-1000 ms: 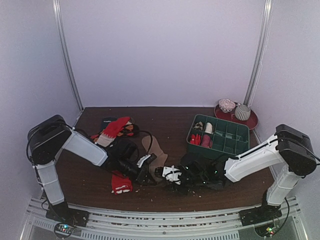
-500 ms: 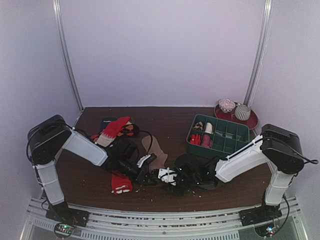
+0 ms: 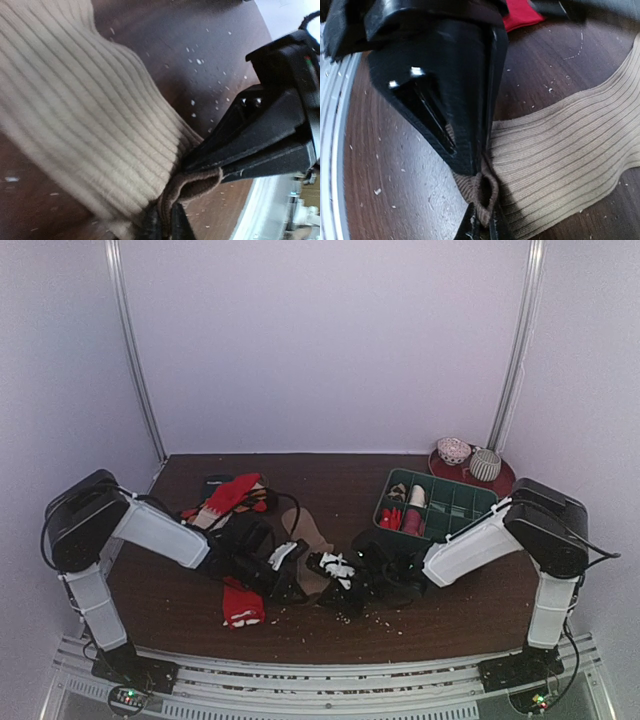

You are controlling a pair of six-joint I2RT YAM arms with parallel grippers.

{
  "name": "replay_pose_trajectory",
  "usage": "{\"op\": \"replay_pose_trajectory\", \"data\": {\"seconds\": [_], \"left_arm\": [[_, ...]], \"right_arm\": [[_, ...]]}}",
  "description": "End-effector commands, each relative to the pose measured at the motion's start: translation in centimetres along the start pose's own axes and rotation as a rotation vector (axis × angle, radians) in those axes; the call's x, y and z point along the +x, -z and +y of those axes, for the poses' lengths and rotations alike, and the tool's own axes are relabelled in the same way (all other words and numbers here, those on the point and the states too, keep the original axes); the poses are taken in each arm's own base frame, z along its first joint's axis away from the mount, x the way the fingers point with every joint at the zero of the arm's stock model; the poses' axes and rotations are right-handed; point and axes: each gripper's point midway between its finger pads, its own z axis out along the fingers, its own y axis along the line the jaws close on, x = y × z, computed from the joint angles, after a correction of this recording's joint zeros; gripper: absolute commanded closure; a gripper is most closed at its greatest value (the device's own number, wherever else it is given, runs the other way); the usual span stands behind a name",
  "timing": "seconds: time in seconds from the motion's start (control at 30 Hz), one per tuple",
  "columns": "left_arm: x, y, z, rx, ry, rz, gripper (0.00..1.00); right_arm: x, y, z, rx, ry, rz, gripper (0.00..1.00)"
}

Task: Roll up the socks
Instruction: Roll a pair of socks at the center of the board.

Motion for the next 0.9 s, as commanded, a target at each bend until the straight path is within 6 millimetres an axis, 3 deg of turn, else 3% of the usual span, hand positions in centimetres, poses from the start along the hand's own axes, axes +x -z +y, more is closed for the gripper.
{"op": "replay_pose_trajectory", "data": {"seconds": [0.0, 0.13, 0.23, 0.33, 0.4, 0.67, 0.87], "left_arm": [[-2.6, 3.6, 1.6, -0.233, -0.104, -0.106, 0.81], [-6.0, 7.1, -0.8, -0.277, -0.265, -0.26, 0.63], [-6.3, 8.1, -2.0, -0.278, -0.386, -0.325, 0.56], [-4.8, 6.7, -4.9, -0.288, -0.619, -0.373, 0.52], [-3.7, 5.6, -5.6, -0.286, -0.696, -0.397, 0.51], [-2.7, 3.0, -5.9, -0.284, -0.835, -0.445, 0.53], [-2.7, 3.0, -5.7, -0.313, -0.937, -0.506, 0.54]], "right_arm": [[7.1, -0.2, -0.1, -0.08, -0.307, 0.242, 0.97], [9.2, 0.1, 0.1, -0.152, -0.472, 0.345, 0.98], [9.5, 0.9, -0.1, -0.192, -0.59, 0.375, 0.98], [9.5, 1.6, -0.3, -0.222, -0.701, 0.398, 0.98], [9.3, 1.6, -0.4, -0.235, -0.731, 0.419, 0.98], [11.1, 1.5, -0.1, -0.251, -0.763, 0.53, 0.98], [11.0, 1.6, -0.2, -0.252, -0.757, 0.528, 0.98]]}}
